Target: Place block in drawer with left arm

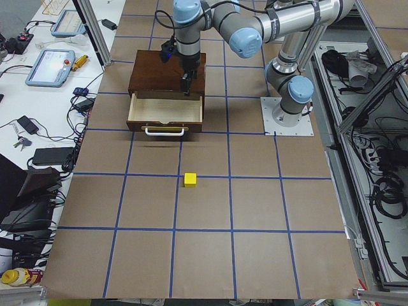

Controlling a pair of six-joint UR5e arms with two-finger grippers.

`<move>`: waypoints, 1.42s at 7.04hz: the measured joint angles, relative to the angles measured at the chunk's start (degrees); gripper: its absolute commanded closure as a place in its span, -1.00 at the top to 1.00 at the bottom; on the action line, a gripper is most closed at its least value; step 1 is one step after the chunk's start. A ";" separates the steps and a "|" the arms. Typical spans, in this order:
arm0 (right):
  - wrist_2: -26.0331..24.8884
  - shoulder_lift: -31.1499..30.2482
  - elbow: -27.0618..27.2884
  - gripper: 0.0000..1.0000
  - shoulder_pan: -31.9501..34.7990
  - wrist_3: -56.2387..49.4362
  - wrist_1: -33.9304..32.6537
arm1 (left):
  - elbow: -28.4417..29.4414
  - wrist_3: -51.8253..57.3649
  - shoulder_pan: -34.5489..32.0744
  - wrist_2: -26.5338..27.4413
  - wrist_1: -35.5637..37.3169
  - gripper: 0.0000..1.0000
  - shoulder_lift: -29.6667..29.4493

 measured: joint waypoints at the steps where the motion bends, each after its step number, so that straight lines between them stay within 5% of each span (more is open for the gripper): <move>1: 0.00 0.00 0.00 1.00 0.00 0.00 0.00 | -0.58 10.84 4.59 0.09 0.20 1.00 -0.75; 3: 0.00 0.00 0.00 1.00 0.00 -0.01 0.00 | -3.96 31.11 11.39 0.20 5.92 1.00 -2.64; 6: 0.00 0.00 0.00 1.00 0.00 0.05 0.00 | -10.39 58.77 16.04 -0.17 24.31 1.00 -7.76; 10: 0.00 0.01 0.00 1.00 0.00 -0.01 0.00 | -11.20 81.47 16.77 -0.44 35.63 1.00 -18.17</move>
